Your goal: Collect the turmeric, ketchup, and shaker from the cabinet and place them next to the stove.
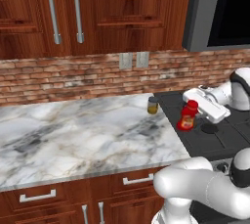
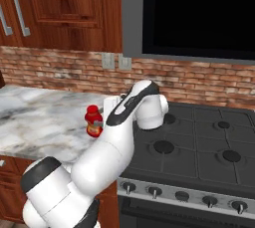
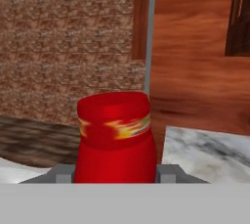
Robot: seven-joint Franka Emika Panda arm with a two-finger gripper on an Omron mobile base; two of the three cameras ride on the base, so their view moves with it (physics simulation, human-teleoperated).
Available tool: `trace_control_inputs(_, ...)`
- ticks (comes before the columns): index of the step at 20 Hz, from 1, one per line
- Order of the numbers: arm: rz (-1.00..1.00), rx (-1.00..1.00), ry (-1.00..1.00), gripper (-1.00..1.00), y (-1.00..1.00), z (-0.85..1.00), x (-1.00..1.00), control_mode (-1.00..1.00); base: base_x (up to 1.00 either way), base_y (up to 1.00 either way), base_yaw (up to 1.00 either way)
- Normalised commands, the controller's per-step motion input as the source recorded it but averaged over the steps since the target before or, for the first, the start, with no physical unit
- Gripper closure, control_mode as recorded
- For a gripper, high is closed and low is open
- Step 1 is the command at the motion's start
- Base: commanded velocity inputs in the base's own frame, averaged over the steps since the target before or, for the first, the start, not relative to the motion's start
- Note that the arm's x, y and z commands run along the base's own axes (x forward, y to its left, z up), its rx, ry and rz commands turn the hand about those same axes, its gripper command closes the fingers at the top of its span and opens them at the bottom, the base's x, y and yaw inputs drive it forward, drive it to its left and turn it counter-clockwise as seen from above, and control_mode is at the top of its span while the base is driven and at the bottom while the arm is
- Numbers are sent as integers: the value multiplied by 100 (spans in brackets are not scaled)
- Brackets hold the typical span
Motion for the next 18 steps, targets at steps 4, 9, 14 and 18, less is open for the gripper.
trace_control_inputs(4,0,0,5,100,0,-25,15,-100,0,0,0)
trace_control_inputs(9,0,0,6,100,0,-21,28,-100,0,0,0)
trace_control_inputs(14,0,0,4,100,0,-25,28,-100,0,0,0)
trace_control_inputs(18,-1,0,0,100,0,-24,13,-100,0,0,0)
